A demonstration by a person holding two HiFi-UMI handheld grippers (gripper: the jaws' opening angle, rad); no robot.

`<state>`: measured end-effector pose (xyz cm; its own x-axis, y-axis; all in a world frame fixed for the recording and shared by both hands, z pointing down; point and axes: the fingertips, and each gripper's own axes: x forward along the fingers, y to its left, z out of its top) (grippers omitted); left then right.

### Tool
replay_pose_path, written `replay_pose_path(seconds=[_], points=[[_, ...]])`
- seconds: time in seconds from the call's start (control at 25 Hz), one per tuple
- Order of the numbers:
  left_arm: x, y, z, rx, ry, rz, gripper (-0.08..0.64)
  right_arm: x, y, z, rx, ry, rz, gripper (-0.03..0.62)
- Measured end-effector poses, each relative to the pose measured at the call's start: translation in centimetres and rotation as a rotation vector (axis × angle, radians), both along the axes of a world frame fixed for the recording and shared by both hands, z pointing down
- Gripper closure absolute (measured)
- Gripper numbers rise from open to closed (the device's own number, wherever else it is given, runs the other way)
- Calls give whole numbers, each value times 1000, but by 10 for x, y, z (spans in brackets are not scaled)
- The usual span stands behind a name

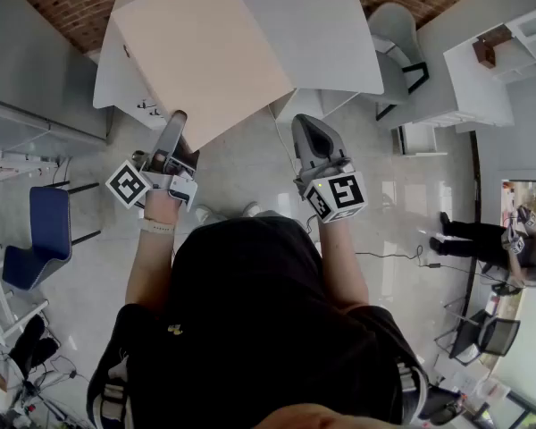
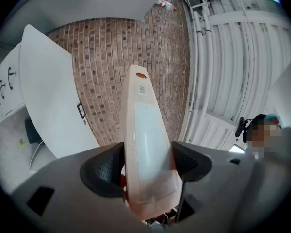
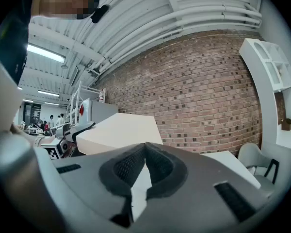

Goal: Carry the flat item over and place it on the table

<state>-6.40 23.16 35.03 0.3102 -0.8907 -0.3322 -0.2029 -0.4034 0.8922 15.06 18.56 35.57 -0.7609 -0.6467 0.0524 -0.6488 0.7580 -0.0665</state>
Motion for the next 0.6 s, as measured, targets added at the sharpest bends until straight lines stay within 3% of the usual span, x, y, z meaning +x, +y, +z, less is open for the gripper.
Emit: replay_pose_path(seconds=[0.6], points=[[71,-17,30,-83,26,16,253,91,-8,16,0,-43,9,580]])
